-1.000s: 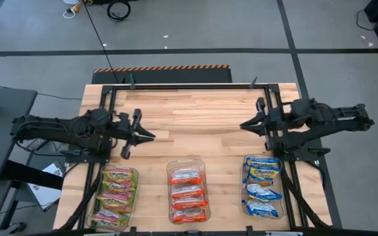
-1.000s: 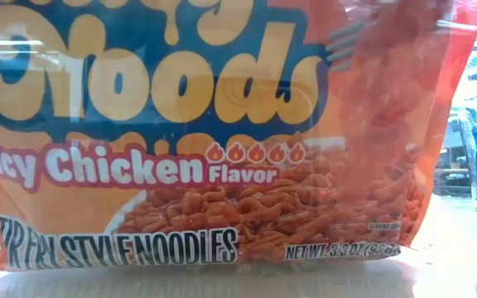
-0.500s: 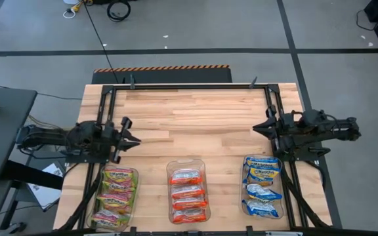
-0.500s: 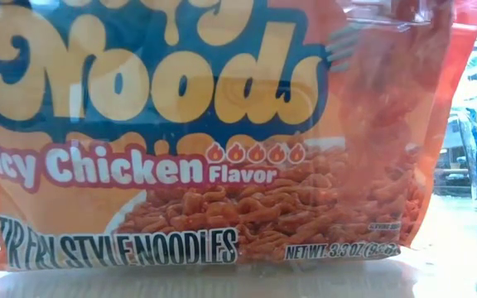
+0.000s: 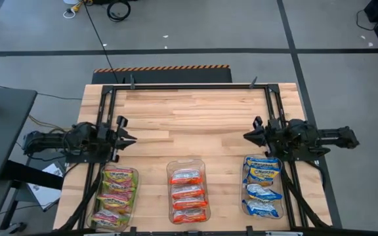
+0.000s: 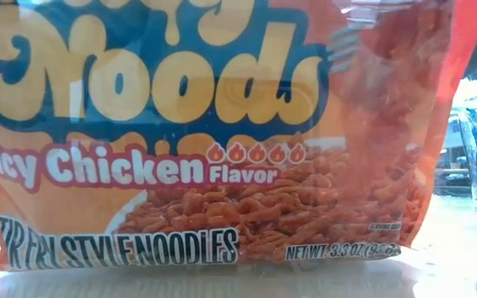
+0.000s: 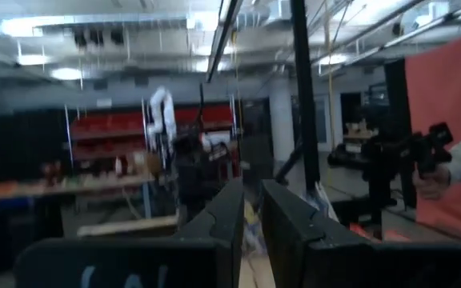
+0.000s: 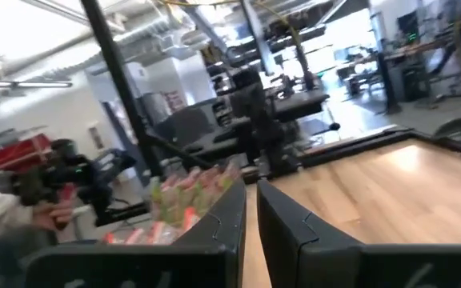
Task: Sort Maruchan noodles
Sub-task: Return to Home Position
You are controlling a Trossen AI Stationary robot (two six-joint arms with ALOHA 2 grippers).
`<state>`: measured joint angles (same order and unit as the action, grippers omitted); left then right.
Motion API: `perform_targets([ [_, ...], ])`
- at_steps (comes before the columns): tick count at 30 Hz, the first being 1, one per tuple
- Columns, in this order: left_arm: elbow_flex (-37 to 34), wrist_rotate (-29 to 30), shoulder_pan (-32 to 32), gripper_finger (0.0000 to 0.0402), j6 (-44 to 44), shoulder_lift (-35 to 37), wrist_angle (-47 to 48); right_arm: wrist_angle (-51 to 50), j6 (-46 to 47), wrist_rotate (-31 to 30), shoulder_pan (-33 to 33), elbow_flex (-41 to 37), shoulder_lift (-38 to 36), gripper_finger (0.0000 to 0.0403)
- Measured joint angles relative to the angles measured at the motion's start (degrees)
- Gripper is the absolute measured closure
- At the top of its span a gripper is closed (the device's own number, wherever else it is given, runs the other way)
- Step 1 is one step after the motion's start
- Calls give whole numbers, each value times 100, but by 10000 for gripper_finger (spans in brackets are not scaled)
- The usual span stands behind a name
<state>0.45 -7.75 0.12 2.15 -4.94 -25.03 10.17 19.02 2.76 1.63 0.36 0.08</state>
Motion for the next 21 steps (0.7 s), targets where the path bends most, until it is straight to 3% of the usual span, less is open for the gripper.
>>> perform_targets([
  [9, 0, -5, 67, 351, -503, 17, 1187, 5, -367, 197, -812, 0, 2, 363],
  [15, -2, -6, 67, 351, -778, 14, 1646, 6, -408, 531, -897, 0, 3, 362],
  [21, -2, 193, 67, 351, -916, 12, 1983, -500, -915, 460, -897, 0, 6, 362],
])
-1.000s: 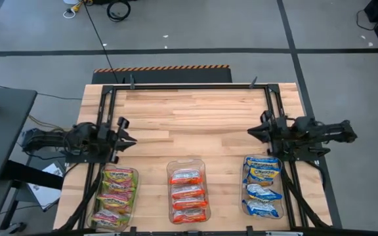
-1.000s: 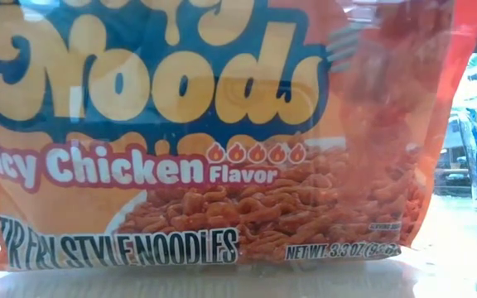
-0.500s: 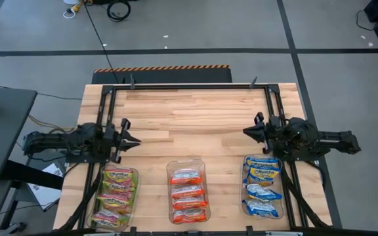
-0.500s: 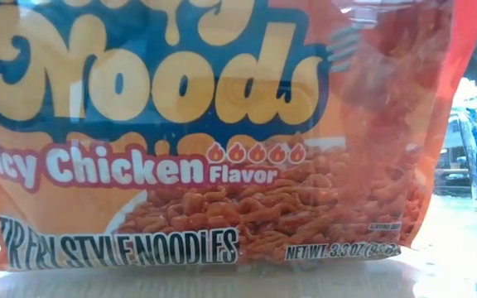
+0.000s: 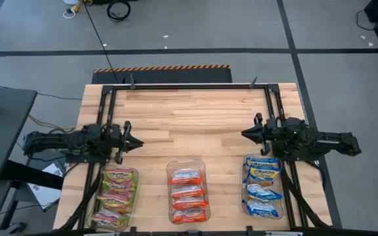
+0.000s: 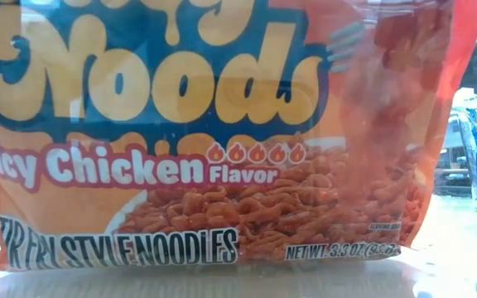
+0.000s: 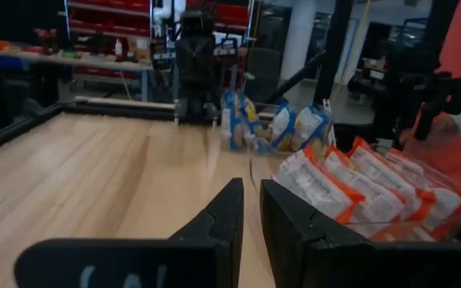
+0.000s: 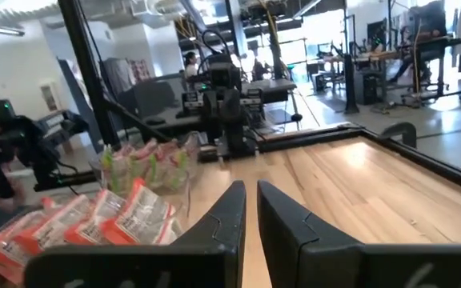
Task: Sort Maruchan noodles
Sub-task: Return to Home Position
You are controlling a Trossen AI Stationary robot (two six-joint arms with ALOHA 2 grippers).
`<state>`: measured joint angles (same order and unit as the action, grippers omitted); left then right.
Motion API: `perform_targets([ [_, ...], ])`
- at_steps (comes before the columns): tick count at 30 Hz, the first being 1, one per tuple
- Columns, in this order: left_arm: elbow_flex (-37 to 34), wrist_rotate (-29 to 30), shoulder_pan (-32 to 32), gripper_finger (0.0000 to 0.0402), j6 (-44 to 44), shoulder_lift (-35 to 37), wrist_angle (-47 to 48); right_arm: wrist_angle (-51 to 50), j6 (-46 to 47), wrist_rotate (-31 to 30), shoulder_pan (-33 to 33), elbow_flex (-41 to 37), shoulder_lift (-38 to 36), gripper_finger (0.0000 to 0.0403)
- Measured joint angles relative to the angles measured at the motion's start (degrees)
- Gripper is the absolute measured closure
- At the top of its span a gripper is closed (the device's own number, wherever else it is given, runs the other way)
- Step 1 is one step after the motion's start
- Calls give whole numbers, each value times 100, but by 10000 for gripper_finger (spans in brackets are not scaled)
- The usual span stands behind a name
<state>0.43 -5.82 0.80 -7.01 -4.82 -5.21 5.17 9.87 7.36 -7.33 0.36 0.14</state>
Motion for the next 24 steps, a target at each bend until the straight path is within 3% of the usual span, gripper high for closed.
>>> perform_targets([
  [24, -4, 19, 0, 351, 18, -2, 38, -11, 60, -18, 0, 2, 0, 362],
])
